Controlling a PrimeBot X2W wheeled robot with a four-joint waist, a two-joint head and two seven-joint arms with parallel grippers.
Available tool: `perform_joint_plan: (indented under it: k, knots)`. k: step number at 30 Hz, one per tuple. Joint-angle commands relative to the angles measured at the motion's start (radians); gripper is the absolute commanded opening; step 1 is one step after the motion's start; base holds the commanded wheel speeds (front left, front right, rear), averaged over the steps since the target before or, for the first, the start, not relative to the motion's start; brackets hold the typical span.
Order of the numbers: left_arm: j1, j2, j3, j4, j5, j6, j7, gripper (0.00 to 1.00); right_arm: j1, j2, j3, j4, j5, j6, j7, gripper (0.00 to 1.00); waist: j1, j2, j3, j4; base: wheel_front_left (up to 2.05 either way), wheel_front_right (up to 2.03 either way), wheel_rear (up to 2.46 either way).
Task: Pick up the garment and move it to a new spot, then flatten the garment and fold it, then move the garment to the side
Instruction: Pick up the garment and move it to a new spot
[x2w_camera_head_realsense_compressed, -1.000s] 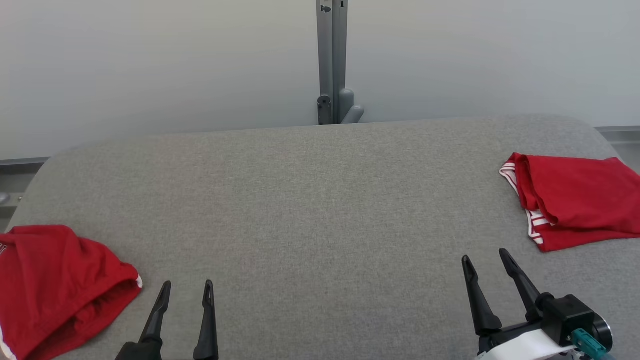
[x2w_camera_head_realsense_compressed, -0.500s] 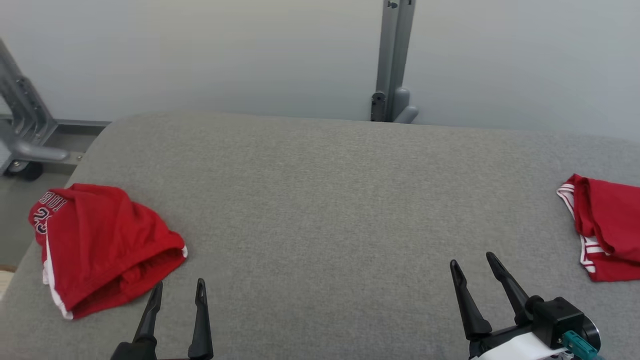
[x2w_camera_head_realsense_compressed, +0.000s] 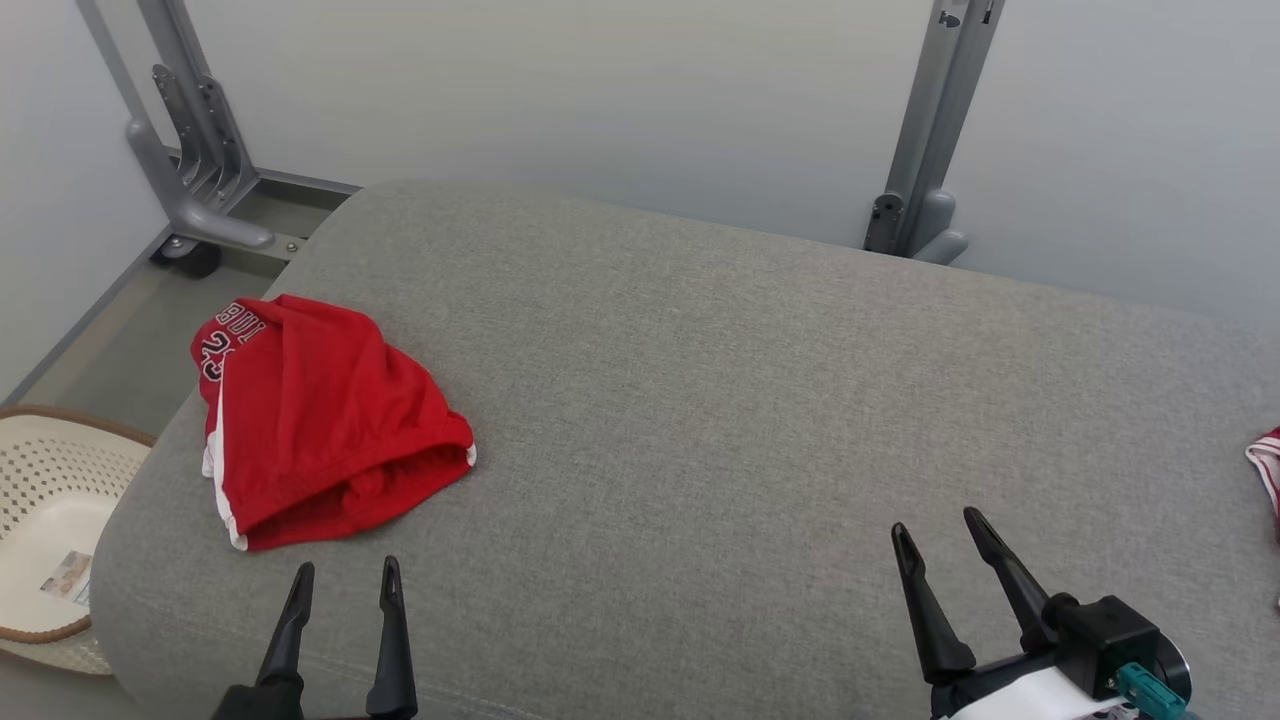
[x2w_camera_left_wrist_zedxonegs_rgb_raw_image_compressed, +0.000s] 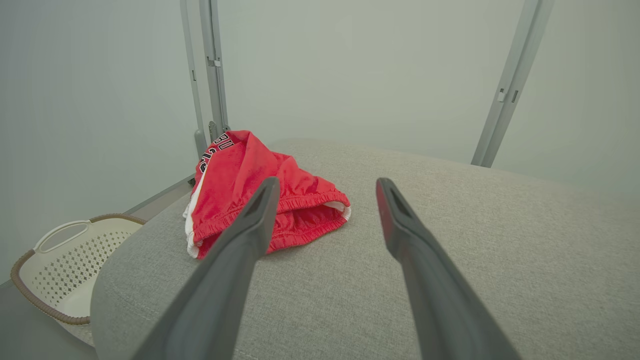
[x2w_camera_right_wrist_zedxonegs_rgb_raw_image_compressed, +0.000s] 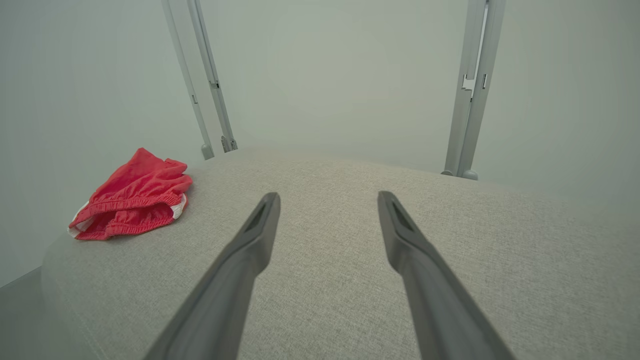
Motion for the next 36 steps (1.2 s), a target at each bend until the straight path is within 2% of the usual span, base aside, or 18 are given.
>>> perform_joint_plan:
  k: [1, 10, 16, 18, 24, 29, 31, 36]
  knots:
    - [0.009, 0.001, 0.004, 0.000, 0.001, -0.002, 0.000, 1.00, 0.010, 0.000, 0.002, 0.002, 0.009, -0.002, -0.002, 1.00, 0.0000, 0.0000, 0.004, 0.021, 0.00, 0.00, 0.00]
    - [-0.056, 0.001, 0.052, -0.006, -0.024, 0.013, 0.000, 1.00, 0.007, -0.029, 0.008, -0.005, 0.005, -0.002, -0.002, 1.00, 0.0000, 0.0000, 0.037, 0.022, 0.00, 0.00, 0.00]
    - [-0.224, 0.001, 0.110, 0.041, -0.036, -0.028, 0.000, 1.00, -0.035, -0.082, 0.014, -0.017, -0.010, -0.002, -0.002, 1.00, 0.0000, 0.0000, 0.151, 0.019, 0.00, 0.00, 0.00]
    - [-0.254, 0.001, 0.129, 0.056, -0.045, -0.026, 0.000, 1.00, -0.045, -0.092, 0.017, -0.019, -0.012, -0.002, -0.002, 1.00, 0.0000, 0.0000, 0.177, 0.014, 0.00, 0.00, 0.00]
    - [-0.482, 0.009, 0.233, 0.246, -0.113, -0.043, 0.000, 1.00, -0.113, -0.142, -0.002, -0.027, -0.017, -0.002, -0.002, 1.00, 0.0000, 0.0000, 0.318, -0.008, 0.00, 0.00, 0.00]
    - [-0.703, 0.053, 0.243, 0.510, -0.144, -0.056, 0.042, 1.00, -0.159, -0.183, -0.004, -0.024, -0.013, -0.002, -0.002, 1.00, 0.0000, 0.0000, 0.419, -0.018, 0.00, 0.00, 0.00]
    - [-0.786, 0.076, 0.253, 0.601, -0.148, -0.041, 0.071, 1.00, -0.177, -0.195, -0.005, -0.029, -0.013, -0.002, -0.002, 1.00, 0.0000, 0.0000, 0.451, -0.024, 0.00, 0.00, 0.00]
    - [-0.954, 0.139, 0.270, 0.811, -0.141, 0.030, 0.164, 1.00, -0.211, -0.209, -0.014, -0.035, -0.019, -0.002, -0.002, 1.00, 0.0000, 0.0000, 0.505, -0.043, 0.00, 0.00, 0.00]
